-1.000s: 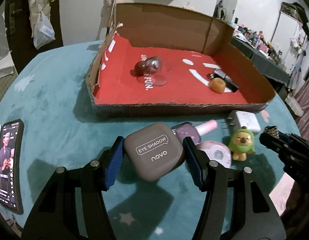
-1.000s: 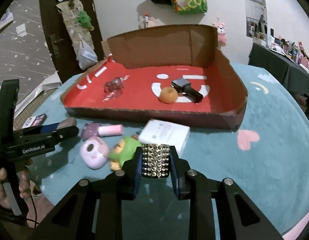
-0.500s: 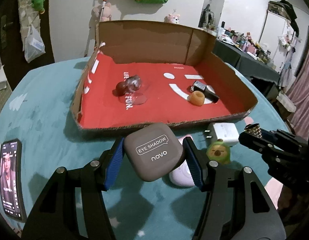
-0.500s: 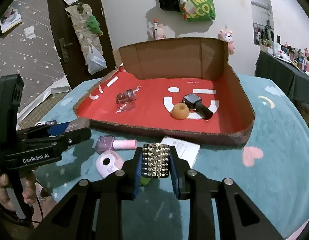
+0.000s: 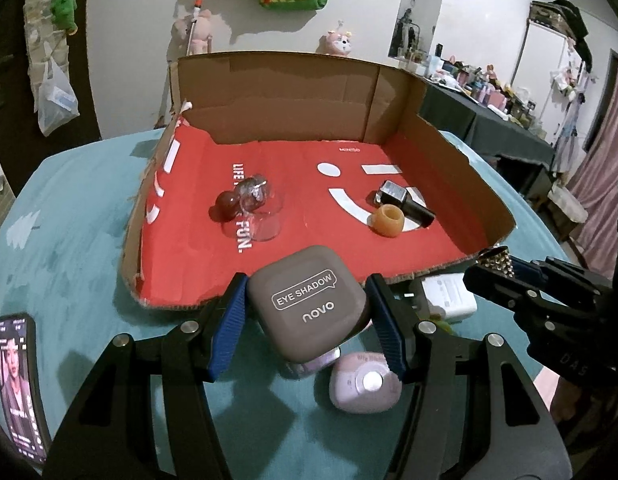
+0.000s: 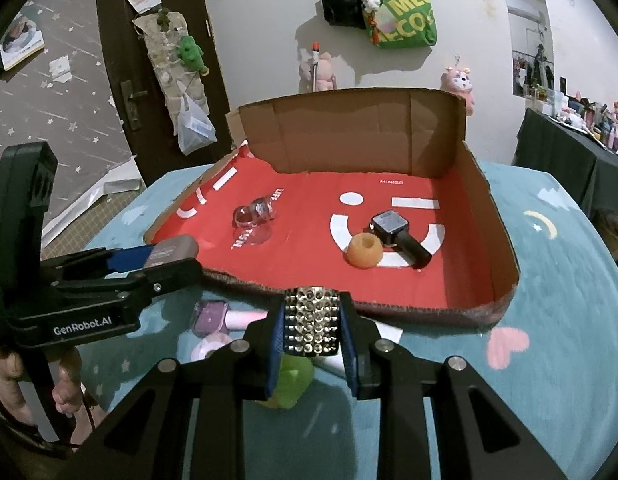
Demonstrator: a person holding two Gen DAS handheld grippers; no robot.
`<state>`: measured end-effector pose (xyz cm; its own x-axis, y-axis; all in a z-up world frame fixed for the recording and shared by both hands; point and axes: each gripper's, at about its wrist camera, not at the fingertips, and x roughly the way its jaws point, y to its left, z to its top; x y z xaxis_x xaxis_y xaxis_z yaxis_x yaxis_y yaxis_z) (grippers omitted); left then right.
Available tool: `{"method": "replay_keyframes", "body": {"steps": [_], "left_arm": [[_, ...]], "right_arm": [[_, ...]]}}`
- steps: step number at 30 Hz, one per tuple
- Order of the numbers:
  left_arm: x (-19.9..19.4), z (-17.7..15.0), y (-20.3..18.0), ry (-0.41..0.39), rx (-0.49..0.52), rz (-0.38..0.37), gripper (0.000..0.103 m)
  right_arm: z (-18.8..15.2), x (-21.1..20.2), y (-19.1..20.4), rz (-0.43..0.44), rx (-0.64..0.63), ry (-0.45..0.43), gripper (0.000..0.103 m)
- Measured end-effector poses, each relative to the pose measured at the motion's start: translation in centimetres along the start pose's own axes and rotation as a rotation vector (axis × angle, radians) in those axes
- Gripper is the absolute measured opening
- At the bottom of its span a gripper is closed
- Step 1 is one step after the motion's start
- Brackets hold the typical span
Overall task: Organize rigid objects
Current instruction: 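Lift the eye shadow case and studded roller and carry them into the box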
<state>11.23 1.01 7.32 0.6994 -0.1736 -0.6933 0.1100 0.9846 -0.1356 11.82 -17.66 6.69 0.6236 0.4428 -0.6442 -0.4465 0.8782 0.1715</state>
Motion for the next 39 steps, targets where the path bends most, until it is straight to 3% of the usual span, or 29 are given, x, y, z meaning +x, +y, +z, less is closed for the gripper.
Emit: {"method": "replay_keyframes", "body": {"steps": [17, 39], "left_arm": [[3.7, 3.1, 0.4, 0.048, 0.006, -0.01, 0.057], [9.3, 3.8, 1.2, 0.176, -0.005, -0.042, 0.057]], "right_arm": [[3.1, 2.9, -1.9, 0.013, 0.018, 0.034, 0.028], [4.3, 8.6, -3.2, 0.061, 0.034, 0.161, 0.028]]}}
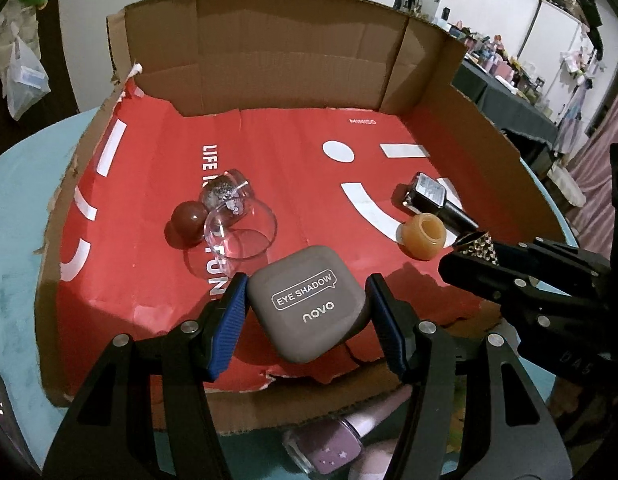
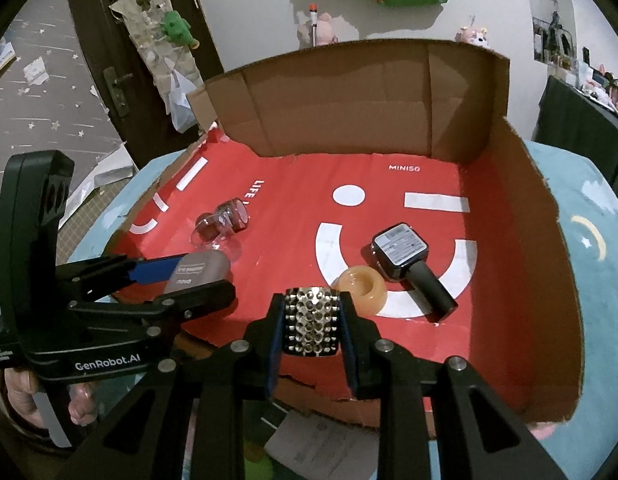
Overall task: Organize rigid objects
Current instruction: 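Lift the eye shadow case and studded roller and carry them into the box, then lower the case beside the glass cup and the roller beside the amber ring, open both grippers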
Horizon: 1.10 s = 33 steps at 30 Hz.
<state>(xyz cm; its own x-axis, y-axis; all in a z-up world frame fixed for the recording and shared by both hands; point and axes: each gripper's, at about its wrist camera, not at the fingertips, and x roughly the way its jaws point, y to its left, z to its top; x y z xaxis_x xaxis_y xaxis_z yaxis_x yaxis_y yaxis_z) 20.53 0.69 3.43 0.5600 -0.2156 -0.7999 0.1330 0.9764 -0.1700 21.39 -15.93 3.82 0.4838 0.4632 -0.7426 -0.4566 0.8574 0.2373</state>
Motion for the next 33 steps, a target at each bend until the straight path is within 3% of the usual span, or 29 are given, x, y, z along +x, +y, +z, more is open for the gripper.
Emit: {"method": "replay_keyframes", "body": {"steps": [13, 33], "left_arm": [[2.2, 0.9, 0.4, 0.033, 0.004, 0.012, 0.057], [3.7, 3.1, 1.0, 0.015, -0.007, 0.058, 0.057]], "right_arm": [[0.4, 3.2, -0.9, 0.035, 0.023, 0.077, 0.028], [1.5, 3.8, -3.0, -0.089, 0.058, 0.05, 0.028]]}}
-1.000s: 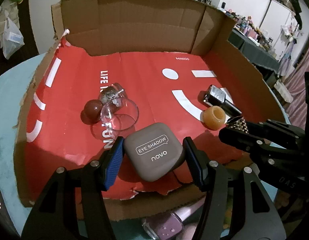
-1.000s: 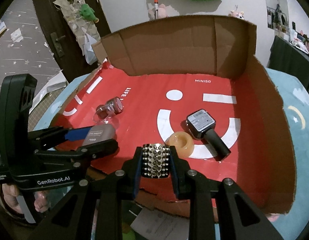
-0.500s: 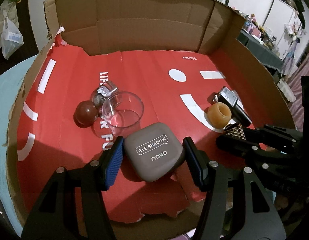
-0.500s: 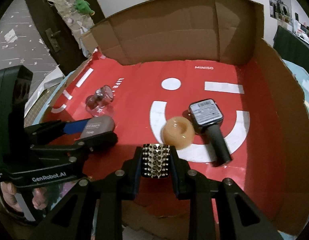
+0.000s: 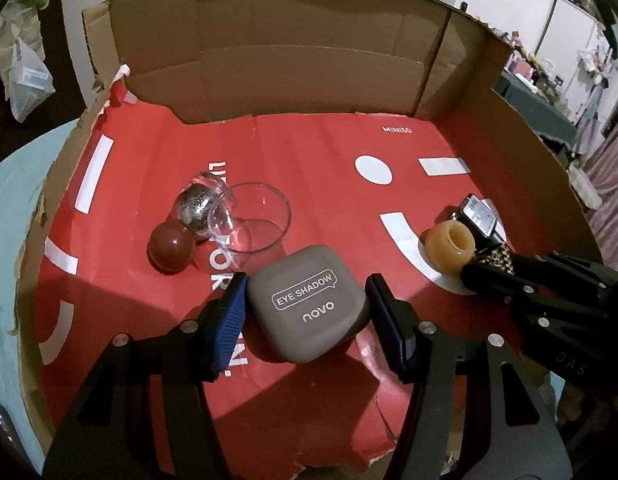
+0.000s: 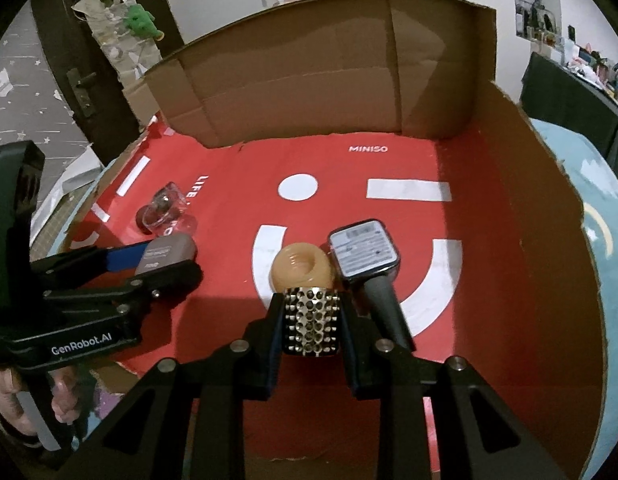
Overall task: Organize rigid objects
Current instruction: 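Lower the case beside the glass cup and the roller beside the amber ring, open both grippers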
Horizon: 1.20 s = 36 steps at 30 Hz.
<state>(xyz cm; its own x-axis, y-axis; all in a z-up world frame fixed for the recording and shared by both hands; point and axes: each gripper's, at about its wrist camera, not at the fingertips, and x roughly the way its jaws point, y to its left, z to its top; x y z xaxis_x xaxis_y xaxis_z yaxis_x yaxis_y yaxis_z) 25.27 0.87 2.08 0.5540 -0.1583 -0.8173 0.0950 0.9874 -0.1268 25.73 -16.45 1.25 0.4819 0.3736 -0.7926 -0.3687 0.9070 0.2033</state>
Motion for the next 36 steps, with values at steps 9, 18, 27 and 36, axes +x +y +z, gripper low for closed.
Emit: {"method": "replay_keyframes", "body": {"steps": [9, 18, 27, 36], "left_arm": [[0.13, 0.13, 0.17, -0.005, -0.003, 0.006, 0.057], [0.13, 0.07, 0.14, -0.004, -0.001, 0.007, 0.058], [0.11, 0.05, 0.15, -0.004, -0.002, 0.008, 0.058], [-0.12, 0.13, 0.58, 0.004, -0.032, -0.03, 0.064]], "right_arm": [[0.09, 0.1, 0.04, -0.015, -0.009, -0.001, 0.028], [0.1, 0.18, 0.07, -0.012, -0.005, -0.002, 0.028], [0.1, 0.13, 0.0, -0.011, -0.001, -0.003, 0.028], [0.1, 0.06, -0.14, -0.009, 0.007, -0.003, 0.029]]}}
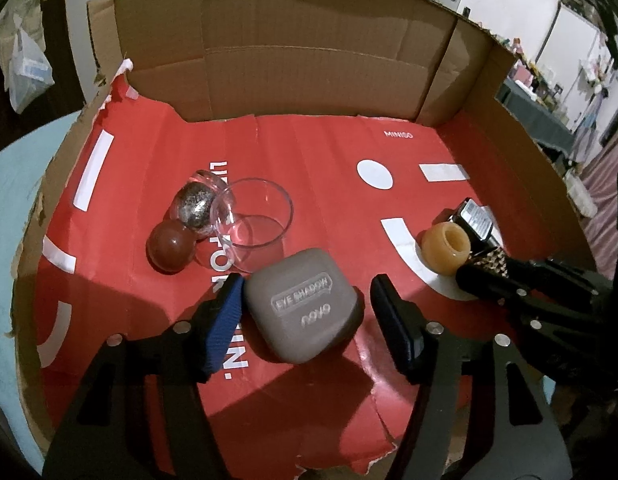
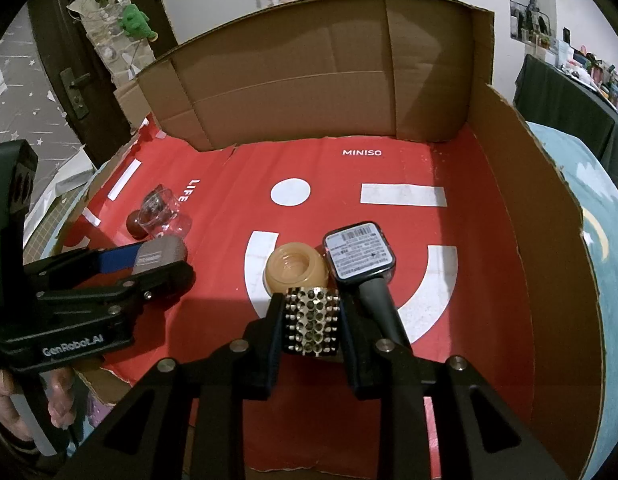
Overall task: Organize rigid objects
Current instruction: 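Lower the case beside the glass cup and the roller beside the amber ring, open both grippers, then withdraw both grippers from the box back over the remaining items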
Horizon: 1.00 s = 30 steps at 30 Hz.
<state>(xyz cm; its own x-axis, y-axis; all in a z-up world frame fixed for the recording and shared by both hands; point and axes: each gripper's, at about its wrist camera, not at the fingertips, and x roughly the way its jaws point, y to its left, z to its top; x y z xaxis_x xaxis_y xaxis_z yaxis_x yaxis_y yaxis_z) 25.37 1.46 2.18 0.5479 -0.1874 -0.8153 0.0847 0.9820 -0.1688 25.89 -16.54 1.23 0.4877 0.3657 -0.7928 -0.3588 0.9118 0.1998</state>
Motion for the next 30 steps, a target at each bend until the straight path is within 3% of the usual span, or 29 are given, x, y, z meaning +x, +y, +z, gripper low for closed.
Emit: {"method": "replay_keyframes", "body": {"steps": [8, 11, 23, 26, 30], "left_arm": [[-0.3, -0.1, -0.2, -0.006, 0.005, 0.007, 0.066], [-0.7, -0.2, -0.7, -0.023, 0.024, 0.034, 0.074], [-2.4, -0.5, -0.9, -0.055, 0.029, 0.069, 0.075], [-2.9, -0.7, -1.1, -0.066, 0.033, 0.077, 0.087], [-3.6, -0.9, -1.3, -0.08, 0.034, 0.076, 0.088]], "right_arm": [[0.0, -0.1, 0.1, 0.004, 0.006, 0.001, 0.039], [-0.1, -0.2, 0.1, 0.001, 0.01, 0.0, 0.042], [-0.5, -1.7, 0.3, -0.013, 0.013, -0.033, 0.059], [-0.6, -2.2, 0.3, -0.019, 0.017, -0.045, 0.062], [-0.8, -2.9, 0.3, -0.028, 0.018, -0.058, 0.067]]}}
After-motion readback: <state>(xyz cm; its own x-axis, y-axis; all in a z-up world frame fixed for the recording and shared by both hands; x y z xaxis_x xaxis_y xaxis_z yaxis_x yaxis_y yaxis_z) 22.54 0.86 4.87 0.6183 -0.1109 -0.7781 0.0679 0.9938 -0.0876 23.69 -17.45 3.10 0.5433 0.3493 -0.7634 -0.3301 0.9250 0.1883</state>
